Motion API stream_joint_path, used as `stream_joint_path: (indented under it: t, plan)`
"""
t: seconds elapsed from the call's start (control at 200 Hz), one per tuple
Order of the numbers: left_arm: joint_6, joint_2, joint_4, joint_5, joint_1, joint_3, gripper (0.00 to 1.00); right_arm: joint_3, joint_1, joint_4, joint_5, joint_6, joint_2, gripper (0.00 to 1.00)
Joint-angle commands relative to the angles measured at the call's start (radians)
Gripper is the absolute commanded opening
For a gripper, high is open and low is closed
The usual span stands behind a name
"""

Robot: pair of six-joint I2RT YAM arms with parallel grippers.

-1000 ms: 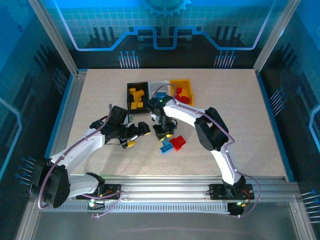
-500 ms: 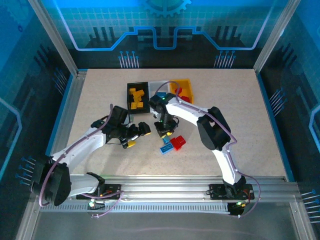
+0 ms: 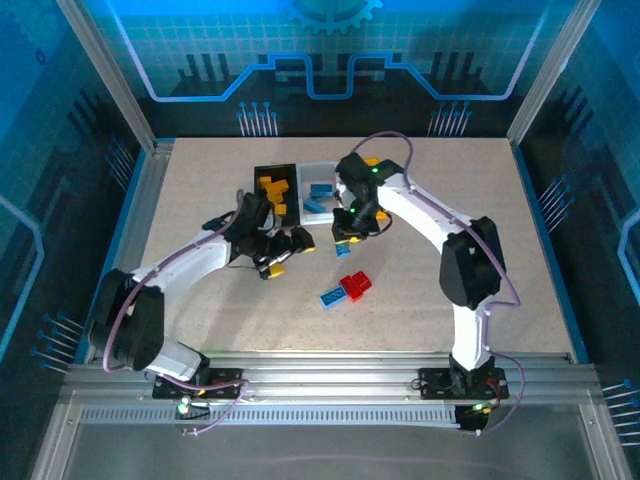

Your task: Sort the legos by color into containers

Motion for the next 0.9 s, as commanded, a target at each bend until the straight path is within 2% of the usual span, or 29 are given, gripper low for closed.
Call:
stream_joint_path:
  t: [0.0,0.25,0.445,0.585,0.89]
  plan:
    - [-0.018,0.064,0.009,0.014,-0.036,0.083,0.99,-0.055,-0.051,0.028,-0.098,0.028,-0.077,0.22]
    - [-0.029,0.165,-0.066,-0.021,-0.086,0.219,0.99,-0.126,-0.139,0.103,-0.237,0.058,-0.156,0.22]
    - [-0.053,0.165,-0.076,-0.057,-0.113,0.213,0.99,-0.165,-0.151,0.182,-0.286,0.079,-0.180,0.21]
    - [-0.054,0.116,-0.039,-0.047,-0.121,0.161,0.99,-0.124,-0.151,0.177,-0.275,0.115,-0.180,0.21]
    - [0.134,0.017,-0.066,-0.025,-0.111,0.107,0.99,0.132,-0.134,0.096,-0.142,0.169,-0.107,0.22]
